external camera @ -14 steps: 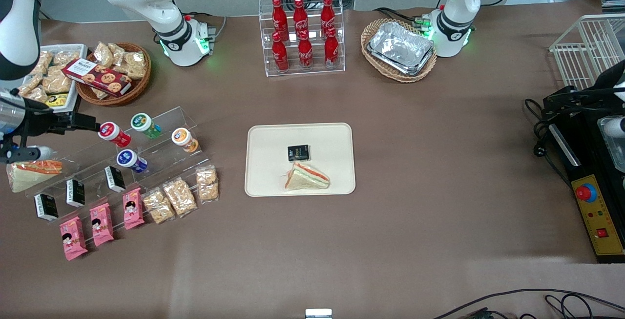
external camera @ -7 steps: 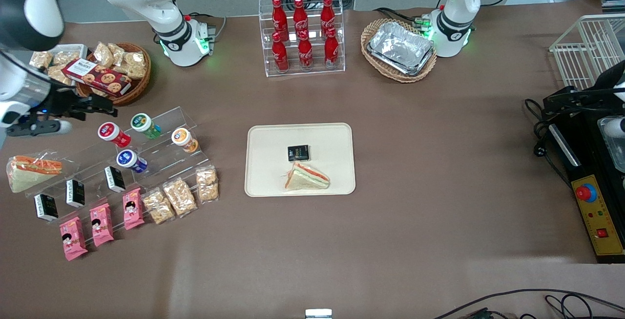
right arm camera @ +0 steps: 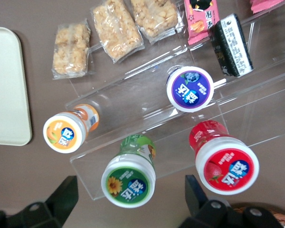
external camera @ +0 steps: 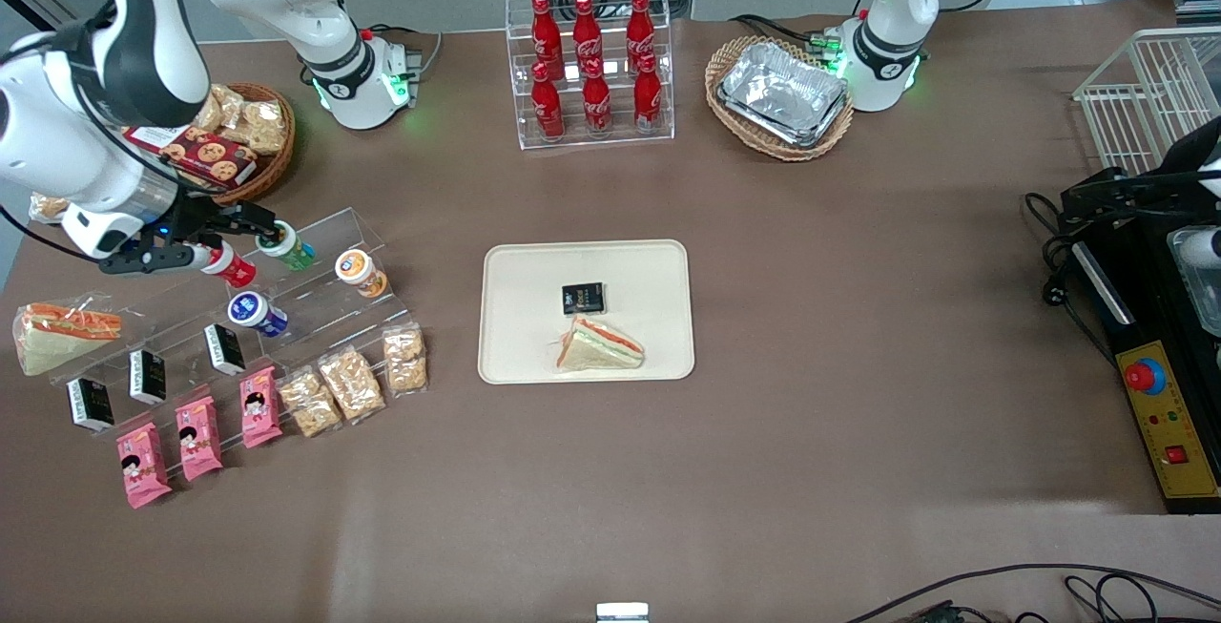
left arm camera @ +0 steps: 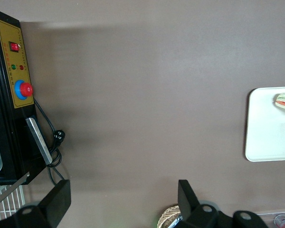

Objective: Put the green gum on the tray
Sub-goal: 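Close the right gripper around the green-labelled bottle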

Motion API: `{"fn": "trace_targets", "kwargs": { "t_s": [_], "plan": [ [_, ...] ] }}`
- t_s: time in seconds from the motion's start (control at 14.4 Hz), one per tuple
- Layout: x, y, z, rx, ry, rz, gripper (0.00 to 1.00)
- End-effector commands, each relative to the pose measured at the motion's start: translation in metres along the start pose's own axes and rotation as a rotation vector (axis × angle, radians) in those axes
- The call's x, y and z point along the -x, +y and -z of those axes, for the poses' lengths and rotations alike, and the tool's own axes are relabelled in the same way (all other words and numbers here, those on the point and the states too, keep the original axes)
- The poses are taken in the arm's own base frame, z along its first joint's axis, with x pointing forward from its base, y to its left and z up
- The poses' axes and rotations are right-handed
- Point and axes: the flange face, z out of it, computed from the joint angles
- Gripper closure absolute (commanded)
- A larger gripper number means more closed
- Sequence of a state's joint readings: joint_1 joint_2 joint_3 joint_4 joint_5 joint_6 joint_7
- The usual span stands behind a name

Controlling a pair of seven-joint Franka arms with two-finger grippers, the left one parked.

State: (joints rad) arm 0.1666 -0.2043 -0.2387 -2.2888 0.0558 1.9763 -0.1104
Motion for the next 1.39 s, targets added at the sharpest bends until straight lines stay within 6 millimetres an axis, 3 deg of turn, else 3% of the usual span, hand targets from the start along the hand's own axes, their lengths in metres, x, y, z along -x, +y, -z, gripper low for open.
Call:
{"fn": "trace_targets", "kwargs": {
  "t_s": [0.0,0.35,0.69,0.9,1.11,1.32],
  "plan": [
    [0.006,-0.007,-0.019,-0.005,0.027,-0.007,0.00],
    [0.001,-0.007,-0.044,0.008,0.030,-0.008,0.04],
    [0.003,-0.006,-0.051,0.015,0.016,0.007,0.59],
    [0.002,-0.007,-0.046,0.016,0.017,0.014,0.61],
    [-0.008,-0.009,-0.019,0.015,0.014,0.019,0.62],
    [-0.026,-0.016,0.030,0.016,-0.065,0.023,0.62]
  ]
}}
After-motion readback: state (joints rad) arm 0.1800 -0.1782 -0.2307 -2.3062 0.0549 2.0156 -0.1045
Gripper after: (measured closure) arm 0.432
